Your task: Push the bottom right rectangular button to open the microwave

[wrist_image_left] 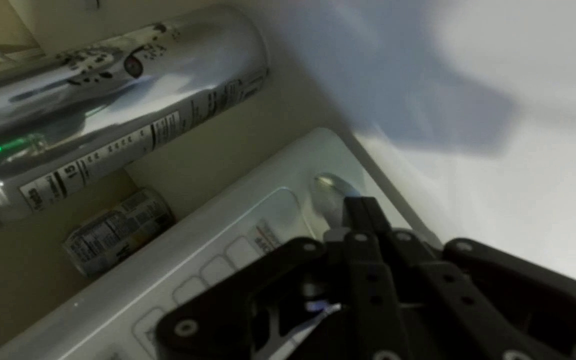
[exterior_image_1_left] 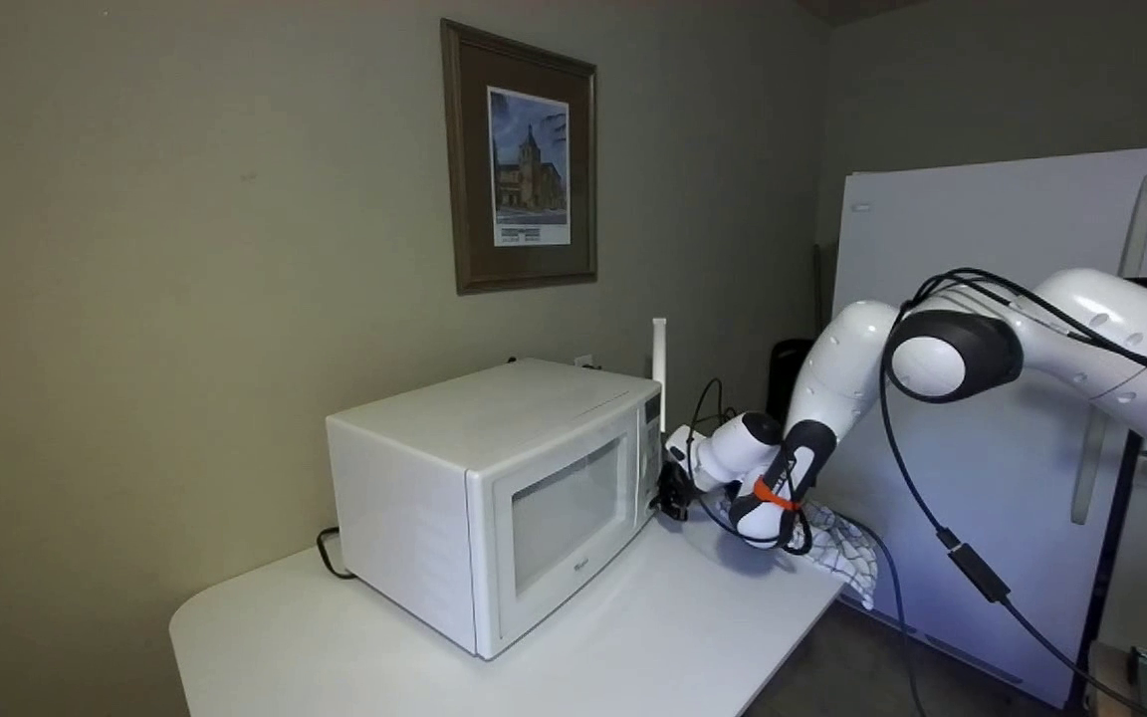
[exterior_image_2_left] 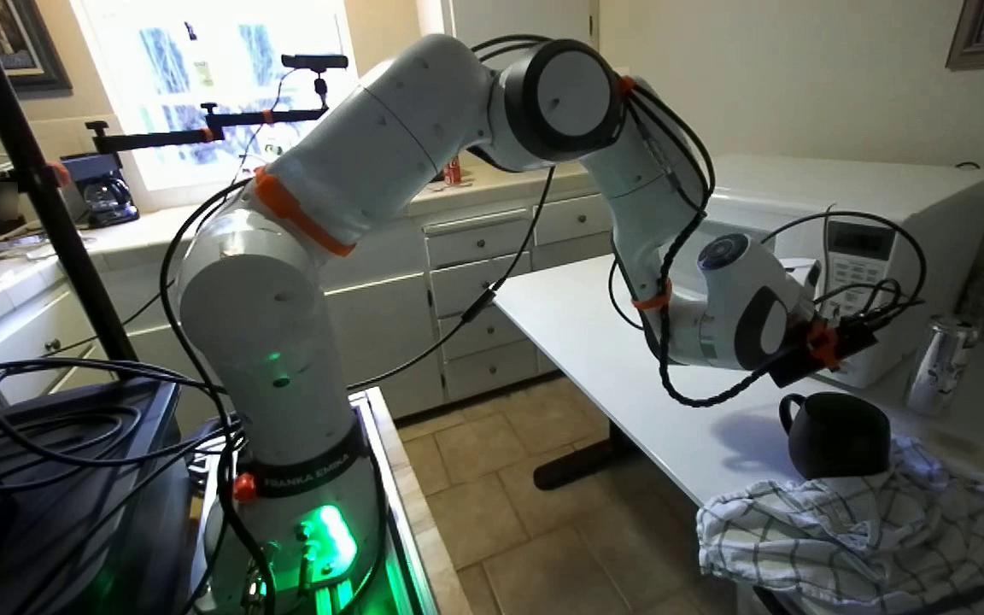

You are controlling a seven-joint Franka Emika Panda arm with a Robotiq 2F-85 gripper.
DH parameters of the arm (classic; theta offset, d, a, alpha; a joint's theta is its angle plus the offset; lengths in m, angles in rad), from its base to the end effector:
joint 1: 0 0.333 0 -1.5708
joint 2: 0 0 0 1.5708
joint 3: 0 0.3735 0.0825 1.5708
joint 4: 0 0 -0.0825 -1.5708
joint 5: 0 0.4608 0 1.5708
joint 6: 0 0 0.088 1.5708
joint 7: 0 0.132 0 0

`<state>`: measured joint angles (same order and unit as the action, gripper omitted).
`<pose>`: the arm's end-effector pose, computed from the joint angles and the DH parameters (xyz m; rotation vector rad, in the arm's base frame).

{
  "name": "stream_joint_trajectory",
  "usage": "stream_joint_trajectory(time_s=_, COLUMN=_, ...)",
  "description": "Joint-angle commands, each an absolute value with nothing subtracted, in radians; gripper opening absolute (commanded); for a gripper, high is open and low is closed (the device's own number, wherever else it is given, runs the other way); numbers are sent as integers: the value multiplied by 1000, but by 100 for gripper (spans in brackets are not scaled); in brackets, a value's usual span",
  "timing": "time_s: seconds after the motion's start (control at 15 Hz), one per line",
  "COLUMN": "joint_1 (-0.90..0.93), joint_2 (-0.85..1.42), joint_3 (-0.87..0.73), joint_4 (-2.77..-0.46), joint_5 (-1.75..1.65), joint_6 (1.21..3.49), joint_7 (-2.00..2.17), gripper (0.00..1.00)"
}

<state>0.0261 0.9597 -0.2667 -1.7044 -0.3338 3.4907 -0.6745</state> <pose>0.7849 -0.1129 0.0905 2.1879 1.2008 0.8433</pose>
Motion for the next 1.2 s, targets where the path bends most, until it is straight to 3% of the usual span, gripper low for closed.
stream_joint_trajectory(time_s=0.0, joint_1=146, joint_2=1134, joint_3=-400, joint_4=-1519, joint_5=-216, joint_6=3596, joint_7=-709, gripper=0)
stream_joint_trajectory(time_s=0.2, joint_1=196, joint_2=1197, joint_3=-470, joint_4=-1493, joint_5=-131, joint_6=3641, joint_7=-726, gripper=0)
stream_joint_trajectory(time_s=0.73, joint_1=22, joint_2=785, joint_3=-263, joint_4=-1955, joint_5=-505, joint_6=3589, joint_7=-624, gripper=0)
stream_joint_trajectory(time_s=1.13, joint_1=-96, joint_2=469, joint_3=-175, joint_4=-2229, joint_5=-699, joint_6=3317, joint_7=-522, gripper=0)
